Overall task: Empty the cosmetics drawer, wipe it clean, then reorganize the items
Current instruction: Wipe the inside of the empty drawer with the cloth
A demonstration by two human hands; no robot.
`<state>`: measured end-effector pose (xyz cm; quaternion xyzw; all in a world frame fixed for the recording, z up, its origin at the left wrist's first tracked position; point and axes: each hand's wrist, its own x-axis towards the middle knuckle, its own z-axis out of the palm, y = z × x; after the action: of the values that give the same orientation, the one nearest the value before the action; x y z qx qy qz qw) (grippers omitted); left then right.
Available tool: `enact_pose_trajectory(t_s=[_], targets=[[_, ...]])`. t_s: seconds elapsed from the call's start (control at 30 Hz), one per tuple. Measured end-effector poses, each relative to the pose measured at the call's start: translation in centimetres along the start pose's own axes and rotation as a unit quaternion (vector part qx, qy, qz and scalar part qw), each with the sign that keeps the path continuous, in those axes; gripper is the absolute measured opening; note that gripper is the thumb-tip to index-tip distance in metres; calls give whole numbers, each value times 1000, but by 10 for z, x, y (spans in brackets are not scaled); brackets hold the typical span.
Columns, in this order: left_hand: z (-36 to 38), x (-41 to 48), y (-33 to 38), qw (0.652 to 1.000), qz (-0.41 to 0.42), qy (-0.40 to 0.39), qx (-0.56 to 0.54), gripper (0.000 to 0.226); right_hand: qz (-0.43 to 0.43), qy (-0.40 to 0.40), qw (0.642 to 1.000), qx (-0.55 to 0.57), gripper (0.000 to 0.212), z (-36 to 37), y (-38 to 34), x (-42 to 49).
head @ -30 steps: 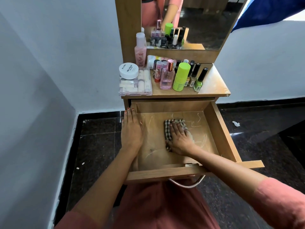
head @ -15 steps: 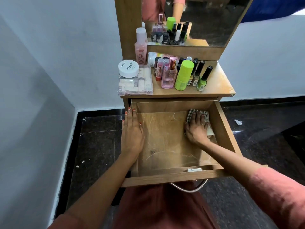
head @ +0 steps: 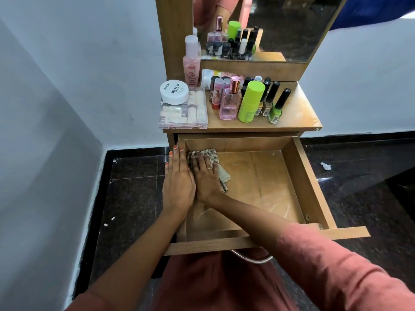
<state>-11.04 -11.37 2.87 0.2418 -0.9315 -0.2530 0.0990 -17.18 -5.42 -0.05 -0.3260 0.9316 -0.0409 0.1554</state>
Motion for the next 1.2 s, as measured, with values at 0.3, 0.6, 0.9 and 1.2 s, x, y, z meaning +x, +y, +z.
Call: enact_pose_trajectory(t_s=[0.3, 0.6, 0.9, 1.2], targets=[[-3, -2, -4, 1000, 0, 2, 9, 52, 27, 49, 998, 10, 55, -9, 70, -11], [-2, -3, -4, 1000, 2, 2, 15, 50, 181, 76, 975, 101, 46, -32, 158, -25], [-1, -2, -5, 1000, 3, 7, 26, 50, 129, 6, 987, 99, 58, -27, 147, -47], [3, -5, -1, 1000, 4, -1, 14, 50, 143, 13, 983, 112, 57, -36, 163, -44]])
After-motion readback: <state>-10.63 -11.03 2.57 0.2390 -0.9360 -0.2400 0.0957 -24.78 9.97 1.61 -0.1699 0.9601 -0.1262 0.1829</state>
